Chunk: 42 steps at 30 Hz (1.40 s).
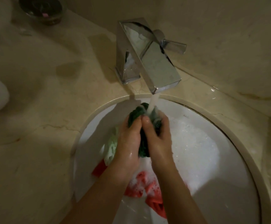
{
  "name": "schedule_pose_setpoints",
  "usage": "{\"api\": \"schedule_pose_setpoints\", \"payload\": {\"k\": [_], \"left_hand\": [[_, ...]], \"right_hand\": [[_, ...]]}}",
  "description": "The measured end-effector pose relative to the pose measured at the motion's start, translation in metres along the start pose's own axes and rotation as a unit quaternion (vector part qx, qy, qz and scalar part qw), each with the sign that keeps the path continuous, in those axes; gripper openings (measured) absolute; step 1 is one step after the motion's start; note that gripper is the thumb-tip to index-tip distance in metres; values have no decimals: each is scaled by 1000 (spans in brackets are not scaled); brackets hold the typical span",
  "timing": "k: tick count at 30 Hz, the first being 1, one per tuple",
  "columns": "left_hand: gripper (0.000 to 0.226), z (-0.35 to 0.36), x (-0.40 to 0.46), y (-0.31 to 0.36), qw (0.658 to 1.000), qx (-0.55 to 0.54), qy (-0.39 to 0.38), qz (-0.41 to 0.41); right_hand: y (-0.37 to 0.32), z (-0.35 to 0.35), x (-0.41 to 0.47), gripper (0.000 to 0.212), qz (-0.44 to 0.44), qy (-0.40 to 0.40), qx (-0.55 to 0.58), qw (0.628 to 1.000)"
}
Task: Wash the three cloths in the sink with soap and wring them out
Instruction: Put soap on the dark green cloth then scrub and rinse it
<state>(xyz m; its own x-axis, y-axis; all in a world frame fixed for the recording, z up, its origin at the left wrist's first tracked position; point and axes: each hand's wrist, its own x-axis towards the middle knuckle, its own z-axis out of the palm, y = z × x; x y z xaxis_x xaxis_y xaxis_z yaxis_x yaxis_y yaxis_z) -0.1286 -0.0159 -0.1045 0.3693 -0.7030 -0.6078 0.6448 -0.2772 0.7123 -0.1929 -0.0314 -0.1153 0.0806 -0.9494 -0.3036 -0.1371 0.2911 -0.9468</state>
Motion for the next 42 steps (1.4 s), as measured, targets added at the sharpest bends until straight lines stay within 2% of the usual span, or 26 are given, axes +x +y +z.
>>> {"api": "schedule_pose_setpoints", "payload": {"k": [2,4,6,9,13,15,17,19,22,24,27,30,33,36,39,42], "left_hand": [[14,5,2,-4,997,62,45,27],[16,10,4,-3,991,97,88,34],[28,13,9,1,987,98,123,29],[36,13,20,0,982,134,128,38],[44,11,29,-3,970,219,92,46],[43,15,33,-1,971,217,101,28],[32,18,33,2,980,161,106,-47],[31,12,28,6,985,76,85,-128],[40,-7,22,14,986,-76,33,-147],[44,-16,18,17,973,-167,-29,-156],[58,-17,12,16,948,-243,-110,-175],[61,-16,11,17,943,-263,-124,-160],[56,-20,17,16,958,-228,-106,-137],[44,-22,20,14,982,-150,-64,-96],[35,-25,22,9,993,-98,-19,-58],[38,-24,19,9,984,-153,-30,-90]], "right_hand": [[-1,7,4,20,-58,27,-71,995],[-3,9,7,13,-68,45,-84,993],[-5,10,7,22,-64,54,-56,995],[-8,12,12,31,-44,56,-28,997],[-8,11,25,35,-50,31,-92,994],[-10,11,27,35,-48,13,-112,992],[-15,9,26,30,11,9,-65,998],[-17,1,26,27,86,14,-16,996],[-16,-23,28,20,96,56,57,992],[-15,-34,26,23,94,55,100,989],[-9,-41,20,44,165,-16,215,962],[-11,-44,9,54,185,-133,218,949],[-15,-46,2,34,118,-138,92,979],[-13,-47,6,35,-13,-72,-113,991],[-11,-52,8,45,-147,-33,-276,949],[-15,-58,5,43,-308,-80,-372,872]]}}
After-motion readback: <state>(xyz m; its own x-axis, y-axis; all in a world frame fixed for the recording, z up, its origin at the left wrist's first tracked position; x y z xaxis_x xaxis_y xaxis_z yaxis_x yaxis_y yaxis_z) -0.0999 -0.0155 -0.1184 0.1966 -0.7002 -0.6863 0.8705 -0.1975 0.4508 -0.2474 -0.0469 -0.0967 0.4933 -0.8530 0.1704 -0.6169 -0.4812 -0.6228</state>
